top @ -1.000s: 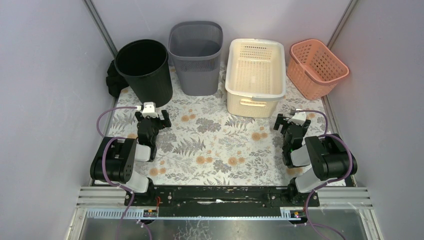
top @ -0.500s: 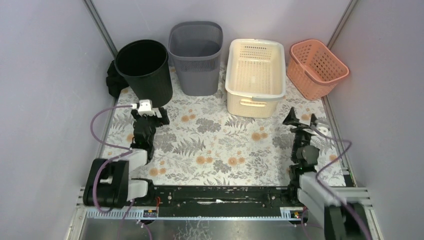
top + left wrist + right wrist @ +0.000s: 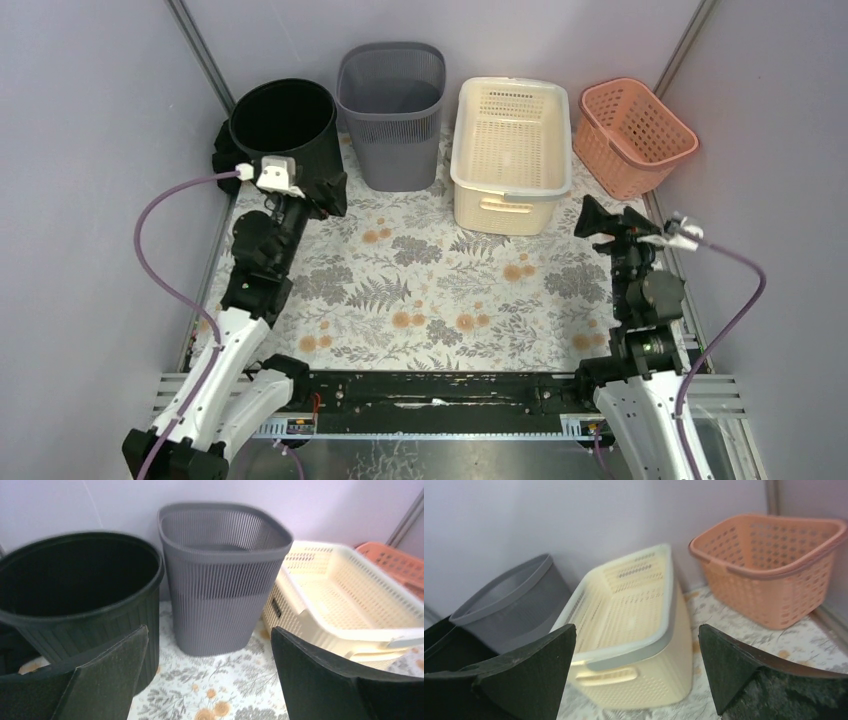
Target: Turn the large container upside down
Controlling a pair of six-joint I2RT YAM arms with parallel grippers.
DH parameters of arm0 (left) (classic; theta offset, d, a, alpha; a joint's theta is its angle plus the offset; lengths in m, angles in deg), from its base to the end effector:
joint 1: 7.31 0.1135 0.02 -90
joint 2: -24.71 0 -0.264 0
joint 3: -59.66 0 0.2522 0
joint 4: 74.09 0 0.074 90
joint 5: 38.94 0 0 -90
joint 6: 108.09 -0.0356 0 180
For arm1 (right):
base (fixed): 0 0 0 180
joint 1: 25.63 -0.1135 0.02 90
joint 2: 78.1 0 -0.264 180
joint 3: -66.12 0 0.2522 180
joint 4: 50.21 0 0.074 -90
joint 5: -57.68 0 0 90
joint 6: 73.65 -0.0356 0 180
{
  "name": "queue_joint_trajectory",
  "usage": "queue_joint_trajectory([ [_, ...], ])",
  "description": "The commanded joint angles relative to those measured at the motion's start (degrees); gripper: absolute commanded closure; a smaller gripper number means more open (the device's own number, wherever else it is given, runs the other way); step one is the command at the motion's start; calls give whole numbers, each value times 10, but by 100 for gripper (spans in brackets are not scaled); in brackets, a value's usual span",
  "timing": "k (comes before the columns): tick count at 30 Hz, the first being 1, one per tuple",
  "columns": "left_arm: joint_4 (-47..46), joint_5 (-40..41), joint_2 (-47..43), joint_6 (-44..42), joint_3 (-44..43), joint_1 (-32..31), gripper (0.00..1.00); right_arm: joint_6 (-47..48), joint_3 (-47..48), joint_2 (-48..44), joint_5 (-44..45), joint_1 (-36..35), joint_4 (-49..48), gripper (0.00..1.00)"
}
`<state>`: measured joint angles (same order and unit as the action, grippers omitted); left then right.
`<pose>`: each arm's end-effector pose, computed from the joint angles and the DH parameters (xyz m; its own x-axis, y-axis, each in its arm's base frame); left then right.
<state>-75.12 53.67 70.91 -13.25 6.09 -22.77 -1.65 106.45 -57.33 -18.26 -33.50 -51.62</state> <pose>0.1891 -0.0506 0.3524 0.1215 -0.1211 -0.9852 0.2340 0.9681 -0.0901 0.1123 0.0068 0.3304 0.3656 0.3531 -0.8612 -0.0222 0.9283 0.3712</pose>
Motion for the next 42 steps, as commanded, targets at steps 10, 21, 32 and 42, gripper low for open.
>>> queue_joint_trajectory([
  [10,296,13,49,125,-369,-5,0,-84,386,210,-196,-3,293,1],
  [21,304,79,78,156,-474,-4,0,-215,536,394,-301,-3,275,1],
  [32,363,-21,230,147,-554,-3,0,-217,660,591,-440,-3,338,1],
  [42,333,-38,230,166,-418,6,0,-137,593,610,-478,-4,378,1],
])
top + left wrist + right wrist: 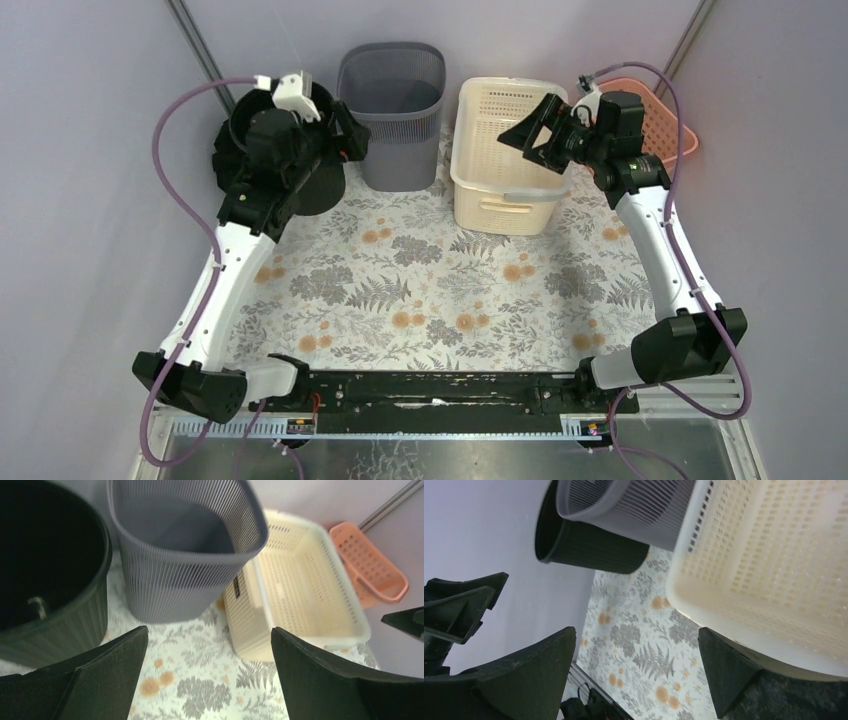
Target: Turn the large container upside down
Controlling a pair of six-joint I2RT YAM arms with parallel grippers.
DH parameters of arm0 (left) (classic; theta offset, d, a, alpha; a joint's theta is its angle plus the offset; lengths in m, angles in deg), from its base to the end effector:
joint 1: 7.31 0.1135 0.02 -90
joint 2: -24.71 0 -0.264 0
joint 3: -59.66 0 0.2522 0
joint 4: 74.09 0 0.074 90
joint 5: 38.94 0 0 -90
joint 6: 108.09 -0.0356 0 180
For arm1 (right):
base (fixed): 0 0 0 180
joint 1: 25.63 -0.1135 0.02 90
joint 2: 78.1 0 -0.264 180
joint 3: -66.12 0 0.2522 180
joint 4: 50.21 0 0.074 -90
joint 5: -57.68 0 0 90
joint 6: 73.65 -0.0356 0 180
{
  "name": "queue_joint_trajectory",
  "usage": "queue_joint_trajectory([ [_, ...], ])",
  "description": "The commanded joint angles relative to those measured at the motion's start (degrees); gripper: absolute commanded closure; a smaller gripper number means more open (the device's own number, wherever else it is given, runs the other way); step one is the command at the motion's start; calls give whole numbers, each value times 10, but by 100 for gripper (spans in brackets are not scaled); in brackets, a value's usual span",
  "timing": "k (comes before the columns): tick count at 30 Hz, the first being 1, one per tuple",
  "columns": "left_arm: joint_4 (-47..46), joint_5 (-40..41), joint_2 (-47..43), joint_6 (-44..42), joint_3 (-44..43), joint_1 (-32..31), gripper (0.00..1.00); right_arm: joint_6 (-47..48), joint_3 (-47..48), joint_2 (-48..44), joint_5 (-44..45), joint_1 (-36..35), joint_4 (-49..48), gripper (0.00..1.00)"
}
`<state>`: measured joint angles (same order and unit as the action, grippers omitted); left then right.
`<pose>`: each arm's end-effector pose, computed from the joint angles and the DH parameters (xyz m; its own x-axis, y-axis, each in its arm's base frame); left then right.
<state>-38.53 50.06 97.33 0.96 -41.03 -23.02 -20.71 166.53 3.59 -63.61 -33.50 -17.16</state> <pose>0.2620 -0.0743 0.4698 -0.2124 -0.2793 -0.9364 0.2307 0.9169 -0.3258 0.3163 0.0624 0.4298 -0.5666 0.4416 -0.6957 -0.3434 0.6410 0.6865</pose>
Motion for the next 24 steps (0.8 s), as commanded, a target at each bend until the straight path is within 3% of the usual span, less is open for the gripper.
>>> queue_joint_trajectory([
  [1,-28,-12,-30,34,58,14,0,69,-6,5,-12,-4,49,1],
  [5,0,-74,7,45,62,29,0,105,-4,20,18,-4,95,1],
  [10,-57,-125,-32,47,124,33,0,95,-30,7,56,-5,88,1],
  [16,-101,-195,-56,72,155,50,0,36,-98,-31,14,-5,13,1],
  [24,-64,-154,-76,77,157,50,0,29,-210,-130,-74,-5,-140,1],
])
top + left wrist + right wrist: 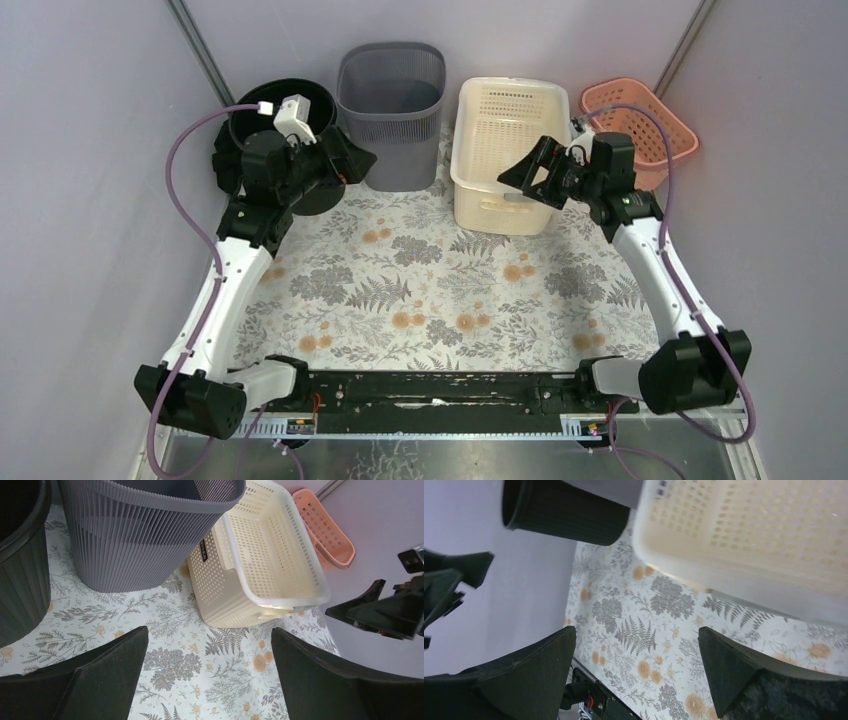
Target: Turn the large container upside down
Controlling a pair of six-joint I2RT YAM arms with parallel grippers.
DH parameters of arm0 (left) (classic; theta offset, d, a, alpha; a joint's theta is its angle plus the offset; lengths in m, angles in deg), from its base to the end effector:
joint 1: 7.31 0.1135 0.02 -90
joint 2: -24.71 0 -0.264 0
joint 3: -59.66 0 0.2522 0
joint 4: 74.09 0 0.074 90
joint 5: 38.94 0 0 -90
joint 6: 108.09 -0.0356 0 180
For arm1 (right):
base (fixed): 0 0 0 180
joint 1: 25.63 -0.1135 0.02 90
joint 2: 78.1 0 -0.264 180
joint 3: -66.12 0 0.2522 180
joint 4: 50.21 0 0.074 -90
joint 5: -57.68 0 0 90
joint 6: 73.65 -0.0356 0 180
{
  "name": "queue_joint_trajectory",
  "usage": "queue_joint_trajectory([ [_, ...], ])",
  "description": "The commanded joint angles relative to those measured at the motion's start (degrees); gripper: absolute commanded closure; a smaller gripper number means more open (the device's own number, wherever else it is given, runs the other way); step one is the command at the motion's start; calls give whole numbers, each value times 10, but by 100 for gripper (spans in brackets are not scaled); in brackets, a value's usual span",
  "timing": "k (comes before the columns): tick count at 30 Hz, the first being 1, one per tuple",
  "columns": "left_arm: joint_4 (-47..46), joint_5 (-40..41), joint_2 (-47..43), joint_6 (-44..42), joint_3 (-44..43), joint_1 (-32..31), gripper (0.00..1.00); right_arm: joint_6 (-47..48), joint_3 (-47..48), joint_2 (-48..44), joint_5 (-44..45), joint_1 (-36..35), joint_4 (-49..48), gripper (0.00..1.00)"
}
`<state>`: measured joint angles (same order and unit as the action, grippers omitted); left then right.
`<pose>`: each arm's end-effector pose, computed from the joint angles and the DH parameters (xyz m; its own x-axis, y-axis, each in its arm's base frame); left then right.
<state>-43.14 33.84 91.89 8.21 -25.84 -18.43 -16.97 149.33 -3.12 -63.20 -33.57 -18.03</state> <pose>0.2555 -0.0610 0.4125 -0.3996 -0.3528 -0.8461 0.3242 0.8090 -0.4904 0.2914 0.0591 0.3621 -0.6563 0.3845 -0.6492 -0.2664 0.6869 0.6761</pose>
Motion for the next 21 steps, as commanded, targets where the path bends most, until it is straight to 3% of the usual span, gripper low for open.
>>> queue_joint_trajectory([
  [1,-13,18,-30,5,11,5,0,-19,-62,-79,-96,-4,-164,1],
  [3,-22,25,-52,4,32,4,0,-40,-112,-111,-135,-3,-261,1],
  [5,-26,34,-66,3,47,4,0,-48,-131,-131,-134,-3,-298,1],
  [8,9,49,-55,-12,25,4,0,-28,-84,-106,-104,-3,-222,1],
  [13,20,61,-29,-8,3,5,0,17,68,28,-21,-8,-39,1],
  [21,29,55,23,-6,-9,4,0,91,181,131,168,-80,47,9],
])
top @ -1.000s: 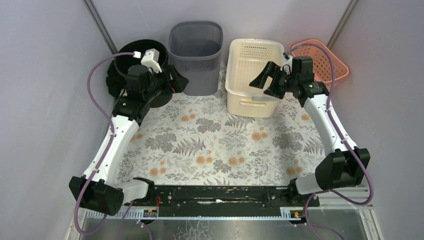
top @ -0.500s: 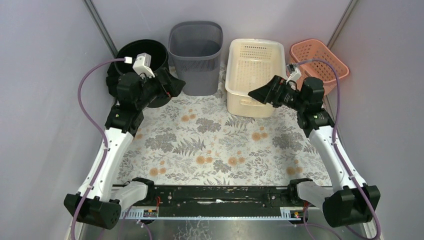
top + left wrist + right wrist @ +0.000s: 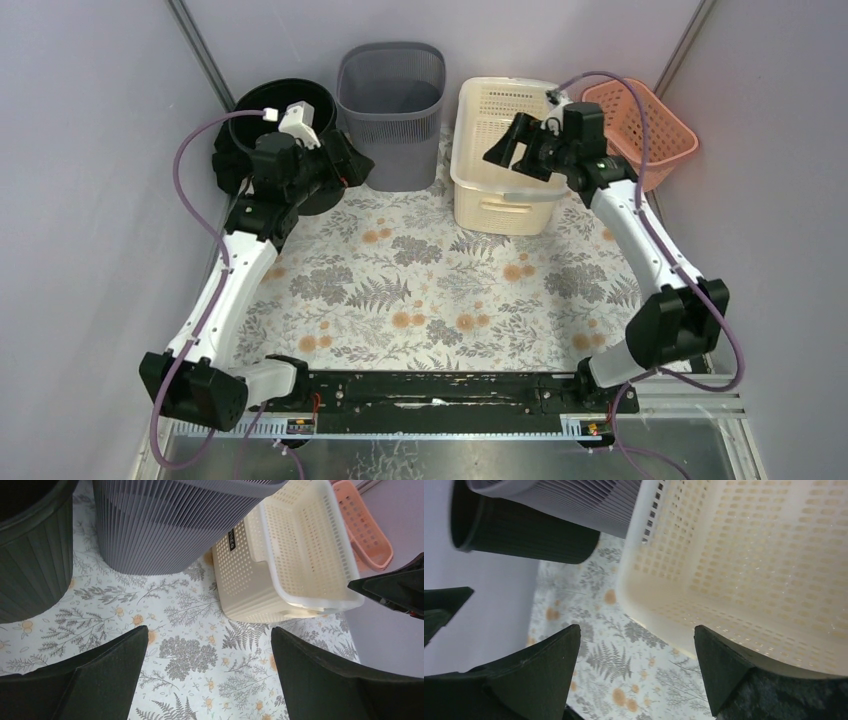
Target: Turn the large container upside down
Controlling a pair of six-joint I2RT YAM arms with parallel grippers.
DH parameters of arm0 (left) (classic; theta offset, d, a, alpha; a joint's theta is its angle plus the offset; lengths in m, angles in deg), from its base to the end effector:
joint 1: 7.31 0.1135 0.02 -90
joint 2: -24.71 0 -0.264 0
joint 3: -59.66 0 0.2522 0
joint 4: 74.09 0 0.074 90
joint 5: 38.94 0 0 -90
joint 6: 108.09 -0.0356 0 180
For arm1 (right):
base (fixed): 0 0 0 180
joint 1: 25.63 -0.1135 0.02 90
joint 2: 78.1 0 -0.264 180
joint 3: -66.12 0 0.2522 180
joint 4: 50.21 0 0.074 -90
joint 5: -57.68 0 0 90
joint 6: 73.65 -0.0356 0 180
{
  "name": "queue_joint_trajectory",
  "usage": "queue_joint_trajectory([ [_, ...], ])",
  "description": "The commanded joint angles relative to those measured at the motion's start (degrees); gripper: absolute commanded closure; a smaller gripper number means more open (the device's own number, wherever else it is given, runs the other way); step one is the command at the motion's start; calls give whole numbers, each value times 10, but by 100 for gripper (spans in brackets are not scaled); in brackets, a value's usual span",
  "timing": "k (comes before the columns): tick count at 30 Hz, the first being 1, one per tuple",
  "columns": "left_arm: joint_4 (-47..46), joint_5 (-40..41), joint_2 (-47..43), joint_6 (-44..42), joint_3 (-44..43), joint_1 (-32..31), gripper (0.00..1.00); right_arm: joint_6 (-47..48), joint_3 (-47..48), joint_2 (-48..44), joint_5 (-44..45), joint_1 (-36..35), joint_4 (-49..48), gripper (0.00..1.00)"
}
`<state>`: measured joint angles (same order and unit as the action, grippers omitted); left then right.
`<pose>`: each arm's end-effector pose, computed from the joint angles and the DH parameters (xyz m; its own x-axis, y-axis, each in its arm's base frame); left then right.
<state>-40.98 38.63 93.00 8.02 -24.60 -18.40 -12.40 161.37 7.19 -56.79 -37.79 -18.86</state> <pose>0.2623 -0.0592 0.3961 -0.4312 -0.3534 -0.8302 0.2226 0.8499 -0.4775 0.3349 0.0873 0.3814 -0.5861 0.3215 -0.7437 -0.3272 0.7458 0.5803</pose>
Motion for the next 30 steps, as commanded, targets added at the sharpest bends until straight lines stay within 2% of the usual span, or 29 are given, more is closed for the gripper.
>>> queue_joint_trajectory([
  [1,9,7,15,-5,-21,5,0,51,72,38,129,-52,61,10],
  [5,15,4,16,-6,-17,4,0,71,124,84,216,-109,86,11],
  [8,14,1,12,-5,-8,4,0,76,156,122,269,-133,97,16],
  [10,12,-1,9,-4,-3,4,0,67,172,147,291,-137,103,24],
  [12,13,-2,5,-4,2,4,0,59,179,161,299,-138,94,27],
  [15,13,-4,3,-3,4,4,0,55,198,184,329,-137,81,30],
  [18,14,-10,1,0,2,4,0,66,241,210,395,-136,77,31],
  [22,20,-19,-3,0,1,4,0,94,302,237,440,-106,94,30],
  [30,21,-31,-14,-13,14,4,0,128,338,251,394,19,140,36],
])
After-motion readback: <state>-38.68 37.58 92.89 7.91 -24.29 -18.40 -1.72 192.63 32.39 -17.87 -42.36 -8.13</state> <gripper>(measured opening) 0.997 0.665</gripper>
